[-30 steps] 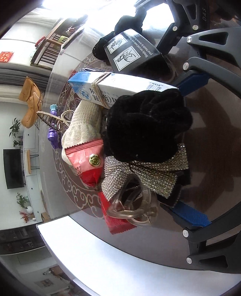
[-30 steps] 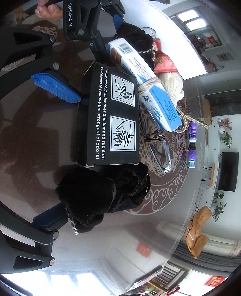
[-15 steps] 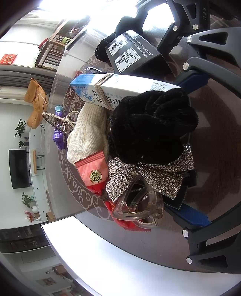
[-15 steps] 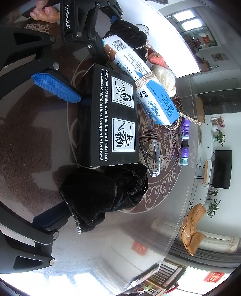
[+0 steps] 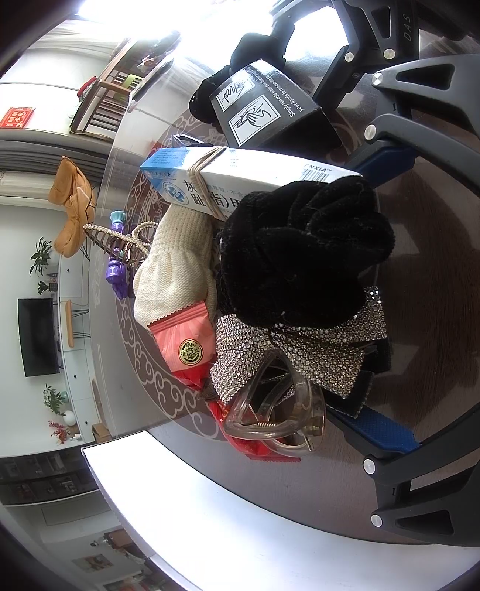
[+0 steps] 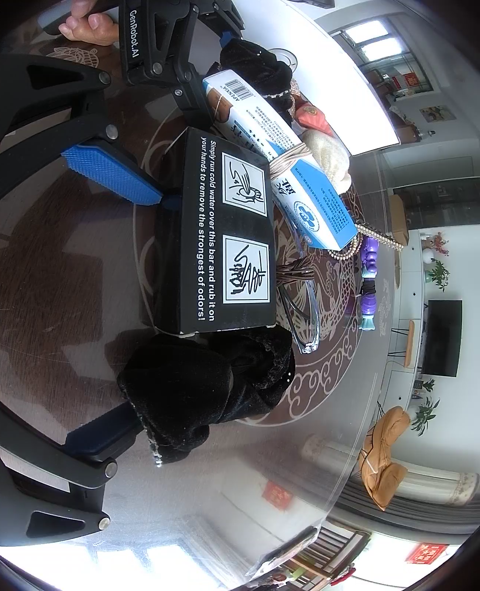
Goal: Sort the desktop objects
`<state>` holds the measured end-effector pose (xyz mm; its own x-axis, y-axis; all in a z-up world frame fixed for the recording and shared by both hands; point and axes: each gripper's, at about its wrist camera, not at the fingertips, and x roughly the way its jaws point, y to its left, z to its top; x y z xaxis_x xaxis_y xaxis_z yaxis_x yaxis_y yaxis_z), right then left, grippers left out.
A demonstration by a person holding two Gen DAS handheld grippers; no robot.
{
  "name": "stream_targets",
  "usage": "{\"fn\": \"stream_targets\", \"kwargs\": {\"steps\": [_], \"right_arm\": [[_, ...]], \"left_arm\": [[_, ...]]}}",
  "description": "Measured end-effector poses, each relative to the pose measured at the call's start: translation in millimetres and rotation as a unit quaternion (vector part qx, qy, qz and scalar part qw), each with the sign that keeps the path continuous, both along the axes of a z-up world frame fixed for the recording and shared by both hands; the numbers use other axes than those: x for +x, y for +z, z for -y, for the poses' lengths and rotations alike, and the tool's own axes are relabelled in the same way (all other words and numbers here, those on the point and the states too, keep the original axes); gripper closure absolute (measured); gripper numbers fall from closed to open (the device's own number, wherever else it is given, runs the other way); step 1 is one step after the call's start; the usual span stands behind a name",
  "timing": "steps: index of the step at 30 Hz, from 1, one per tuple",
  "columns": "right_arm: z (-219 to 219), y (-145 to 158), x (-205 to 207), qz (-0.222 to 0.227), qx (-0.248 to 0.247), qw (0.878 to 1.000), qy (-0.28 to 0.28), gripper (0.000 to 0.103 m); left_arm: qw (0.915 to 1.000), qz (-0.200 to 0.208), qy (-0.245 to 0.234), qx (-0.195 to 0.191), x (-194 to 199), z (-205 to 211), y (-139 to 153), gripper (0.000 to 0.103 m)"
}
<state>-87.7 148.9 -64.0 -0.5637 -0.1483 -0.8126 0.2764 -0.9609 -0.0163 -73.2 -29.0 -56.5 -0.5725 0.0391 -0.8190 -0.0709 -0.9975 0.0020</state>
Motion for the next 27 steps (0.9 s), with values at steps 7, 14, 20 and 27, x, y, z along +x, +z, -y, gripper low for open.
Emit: {"fn": "stream_targets", "kwargs": {"steps": [7, 14, 20, 27], "right_arm": [[0.1, 0.1, 0.4, 0.0, 0.0, 1.0, 0.0, 0.0], [0.3, -0.3, -0.6, 0.0, 0.0, 1.0, 0.0, 0.0], [0.3, -0.2, -0.3, 0.0, 0.0, 1.0, 0.0, 0.0], [0.2, 0.0, 0.0, 0.0, 0.0, 1.0, 0.0, 0.0]], "left_arm": [[1.0, 0.0, 0.0, 0.0, -1.8, 1.1, 0.4, 0.0], [1.0, 0.0, 0.0, 0.0, -2.9, 2.2, 0.6, 0.0], [1.0, 0.0, 0.0, 0.0, -2.8, 2.1, 0.4, 0.0], [1.0, 0.0, 0.0, 0.0, -2.9, 2.1, 0.2, 0.0]]}}
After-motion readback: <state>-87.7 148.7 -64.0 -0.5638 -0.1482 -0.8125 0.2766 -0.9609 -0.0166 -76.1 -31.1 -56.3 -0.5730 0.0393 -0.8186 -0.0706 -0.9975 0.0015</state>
